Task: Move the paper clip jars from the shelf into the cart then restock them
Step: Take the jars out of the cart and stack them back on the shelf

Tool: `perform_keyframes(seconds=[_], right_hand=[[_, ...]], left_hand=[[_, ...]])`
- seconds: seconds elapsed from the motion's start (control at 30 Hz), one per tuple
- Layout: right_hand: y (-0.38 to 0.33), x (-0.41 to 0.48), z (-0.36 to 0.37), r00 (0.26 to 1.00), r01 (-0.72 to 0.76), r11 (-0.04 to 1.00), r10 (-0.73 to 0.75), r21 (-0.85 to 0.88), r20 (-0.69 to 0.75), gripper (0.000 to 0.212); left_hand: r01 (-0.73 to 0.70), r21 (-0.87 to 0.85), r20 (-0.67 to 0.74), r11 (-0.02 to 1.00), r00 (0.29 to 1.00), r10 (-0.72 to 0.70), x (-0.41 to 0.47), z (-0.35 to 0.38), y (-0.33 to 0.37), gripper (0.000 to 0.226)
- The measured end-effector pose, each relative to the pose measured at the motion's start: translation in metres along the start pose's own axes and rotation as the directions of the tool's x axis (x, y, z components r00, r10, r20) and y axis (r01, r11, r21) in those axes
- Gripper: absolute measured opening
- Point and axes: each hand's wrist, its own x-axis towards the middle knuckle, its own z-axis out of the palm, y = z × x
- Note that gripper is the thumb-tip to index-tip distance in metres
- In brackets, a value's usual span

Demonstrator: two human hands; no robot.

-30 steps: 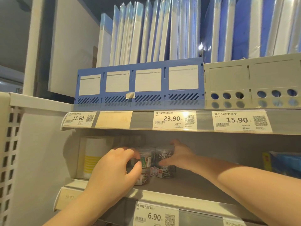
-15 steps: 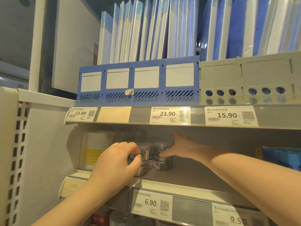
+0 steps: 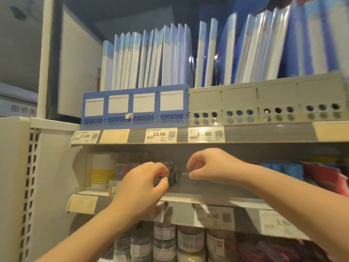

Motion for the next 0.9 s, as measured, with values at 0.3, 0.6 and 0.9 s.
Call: perform_keyframes(seconds=[0.3, 0.6, 0.9], right_hand=[[-0.039, -0.137, -0.023, 0.981, -0.095, 0.992, 0.08, -0.081, -0.179, 0.018], [-0.105, -0.341, -0.024, 0.837, -0.479, 0.859, 0.385, -0.181, -0.389, 0.017], [-0.17, -0.554, -0.064, 0.647, -0.745, 0.636, 0.617, -0.2, -0.448, 0.02]], left_hand=[[-0.142, -0.173, 0.067, 0.975, 0.986, 0.155, -0.05, -0.023, 0.089, 0.018], [-0.244, -0.527, 0.22, 0.814, 0.886, 0.408, -0.169, -0.05, 0.201, 0.025], [-0.215, -0.753, 0.219, 0.621, 0.809, 0.545, -0.293, -0.093, 0.341, 0.008]])
